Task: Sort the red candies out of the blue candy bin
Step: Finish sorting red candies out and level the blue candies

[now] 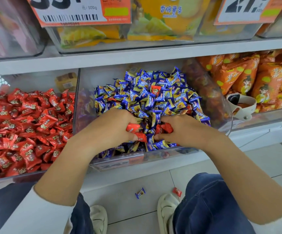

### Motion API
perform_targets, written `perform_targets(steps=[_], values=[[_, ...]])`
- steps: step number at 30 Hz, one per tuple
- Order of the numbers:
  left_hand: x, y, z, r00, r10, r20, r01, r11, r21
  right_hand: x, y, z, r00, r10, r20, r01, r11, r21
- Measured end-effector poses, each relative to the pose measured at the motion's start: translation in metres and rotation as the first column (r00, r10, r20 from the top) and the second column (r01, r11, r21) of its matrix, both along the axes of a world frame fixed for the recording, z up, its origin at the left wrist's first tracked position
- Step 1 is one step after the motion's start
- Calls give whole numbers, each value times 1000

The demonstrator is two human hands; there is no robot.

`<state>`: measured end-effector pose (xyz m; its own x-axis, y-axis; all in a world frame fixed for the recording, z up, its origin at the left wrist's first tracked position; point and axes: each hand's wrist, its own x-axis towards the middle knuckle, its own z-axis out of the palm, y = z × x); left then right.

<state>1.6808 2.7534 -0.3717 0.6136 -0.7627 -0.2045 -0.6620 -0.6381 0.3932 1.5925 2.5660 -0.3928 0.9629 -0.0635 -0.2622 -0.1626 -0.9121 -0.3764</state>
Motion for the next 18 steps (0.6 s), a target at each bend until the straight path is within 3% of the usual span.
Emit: perform_targets(steps=[8, 15, 18], values=[[3, 13, 17, 988, 100, 116, -89, 991, -97, 8, -4, 5, 991, -65, 118, 61, 997, 37], [12, 54, 38, 942, 292, 166, -216, 905, -368, 15, -17, 24, 980, -179, 87, 150, 951, 269], [15, 77, 40, 919, 369, 141, -268, 845, -463, 18, 5, 34, 959, -239, 153, 138, 865, 483]])
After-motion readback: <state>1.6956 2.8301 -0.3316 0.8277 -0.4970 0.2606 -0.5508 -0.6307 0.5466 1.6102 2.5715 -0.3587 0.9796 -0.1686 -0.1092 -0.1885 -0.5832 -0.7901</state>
